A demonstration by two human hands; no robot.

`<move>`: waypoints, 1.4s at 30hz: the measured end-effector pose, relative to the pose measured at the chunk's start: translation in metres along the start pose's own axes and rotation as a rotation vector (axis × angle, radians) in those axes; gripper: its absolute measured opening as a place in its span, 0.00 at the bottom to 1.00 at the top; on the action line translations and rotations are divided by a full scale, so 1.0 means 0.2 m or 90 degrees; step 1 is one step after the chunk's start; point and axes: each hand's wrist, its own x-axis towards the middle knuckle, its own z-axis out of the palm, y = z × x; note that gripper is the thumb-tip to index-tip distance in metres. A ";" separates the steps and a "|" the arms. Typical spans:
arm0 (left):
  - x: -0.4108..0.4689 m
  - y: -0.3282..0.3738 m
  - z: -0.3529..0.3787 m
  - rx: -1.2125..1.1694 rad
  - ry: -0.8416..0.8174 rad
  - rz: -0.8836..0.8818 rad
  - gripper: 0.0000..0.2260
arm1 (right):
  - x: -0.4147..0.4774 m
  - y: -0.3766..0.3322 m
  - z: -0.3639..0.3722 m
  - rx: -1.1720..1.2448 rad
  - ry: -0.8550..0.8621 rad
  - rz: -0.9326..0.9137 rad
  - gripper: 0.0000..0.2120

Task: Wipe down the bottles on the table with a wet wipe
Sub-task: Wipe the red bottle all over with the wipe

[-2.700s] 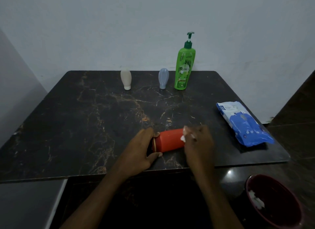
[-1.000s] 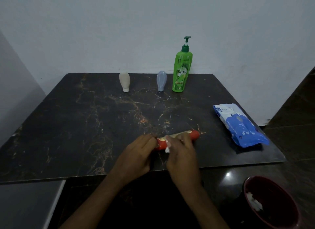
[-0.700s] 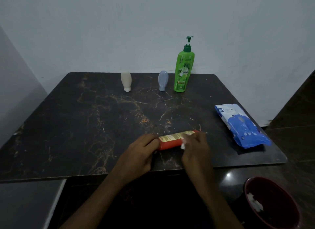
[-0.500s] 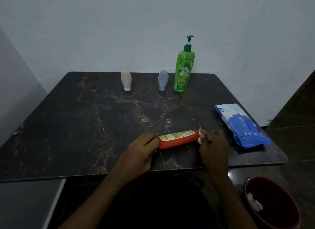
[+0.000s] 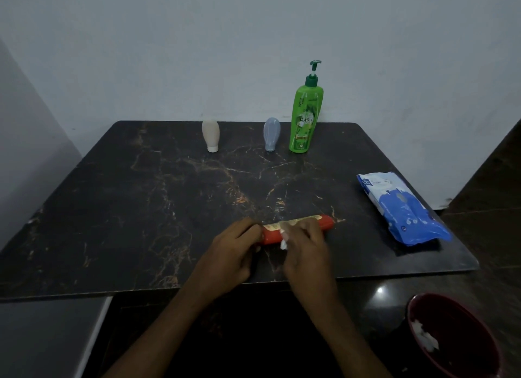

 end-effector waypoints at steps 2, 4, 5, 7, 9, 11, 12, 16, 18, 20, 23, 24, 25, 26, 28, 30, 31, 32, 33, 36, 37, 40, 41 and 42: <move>0.00 -0.01 0.00 -0.010 0.013 -0.016 0.09 | 0.07 0.10 -0.08 0.018 0.034 0.075 0.15; 0.00 -0.01 -0.01 -0.039 0.030 -0.038 0.10 | 0.14 0.22 -0.14 -0.003 0.076 0.089 0.12; 0.00 -0.01 -0.01 -0.061 0.041 -0.050 0.11 | 0.16 0.28 -0.17 0.001 0.084 0.097 0.11; 0.01 -0.01 -0.01 -0.108 0.065 -0.083 0.14 | 0.19 0.35 -0.19 0.014 0.068 0.105 0.11; 0.01 -0.02 -0.02 -0.146 0.088 -0.130 0.16 | 0.21 0.37 -0.19 0.025 0.052 0.101 0.10; 0.02 -0.02 -0.03 -0.195 0.111 -0.184 0.18 | 0.24 0.37 -0.18 0.061 0.038 0.134 0.09; 0.02 -0.02 -0.04 -0.232 0.122 -0.213 0.19 | 0.24 0.37 -0.18 0.079 0.027 0.156 0.09; 0.07 -0.04 -0.07 -0.430 0.229 -0.346 0.24 | 0.23 0.31 -0.14 0.130 0.002 0.185 0.10; 0.09 -0.06 -0.06 -0.518 0.302 -0.414 0.22 | 0.18 0.24 -0.11 0.170 0.029 0.203 0.09; 0.14 -0.05 -0.04 -0.603 0.355 -0.468 0.21 | 0.13 0.17 -0.06 0.209 0.055 0.233 0.09; 0.23 0.02 0.00 -0.645 0.361 -0.499 0.25 | 0.07 0.07 0.02 0.292 0.067 0.249 0.07; 0.26 0.05 0.01 -0.628 0.339 -0.499 0.25 | 0.05 0.03 0.04 0.342 0.058 0.256 0.07; 0.29 0.09 0.03 -0.594 0.309 -0.501 0.24 | 0.03 -0.01 0.06 0.384 0.035 0.264 0.08; 0.30 0.11 0.05 -0.553 0.280 -0.498 0.22 | 0.02 -0.05 0.08 0.414 0.006 0.265 0.08; 0.33 0.14 0.06 -0.455 0.244 -0.474 0.17 | -0.01 -0.08 0.10 0.459 -0.055 0.249 0.09; 0.34 0.12 0.05 -0.291 0.203 -0.414 0.12 | -0.01 -0.05 0.09 0.475 -0.064 0.247 0.06; 0.33 0.10 0.04 -0.190 0.151 -0.374 0.16 | 0.01 -0.02 0.06 0.472 -0.048 0.258 0.05; 0.32 0.07 0.03 -0.101 0.074 -0.339 0.24 | 0.02 0.02 0.03 0.468 -0.026 0.271 0.05; 0.31 0.04 0.03 -0.020 -0.013 -0.310 0.32 | 0.04 0.07 -0.01 0.456 -0.005 0.286 0.05; 0.27 -0.03 0.04 0.230 -0.173 -0.236 0.44 | 0.09 0.20 -0.14 0.373 0.040 0.301 0.07; 0.26 -0.05 0.06 0.293 -0.195 -0.215 0.46 | 0.10 0.24 -0.17 0.342 0.050 0.294 0.07; 0.25 -0.08 0.09 0.376 -0.186 -0.168 0.49 | 0.11 0.28 -0.22 0.329 0.057 0.273 0.09; 0.25 -0.08 0.11 0.389 -0.178 -0.155 0.49 | 0.10 0.29 -0.22 0.332 0.052 0.263 0.09; 0.25 -0.08 0.11 0.399 -0.177 -0.143 0.47 | 0.10 0.29 -0.21 0.324 0.043 0.245 0.09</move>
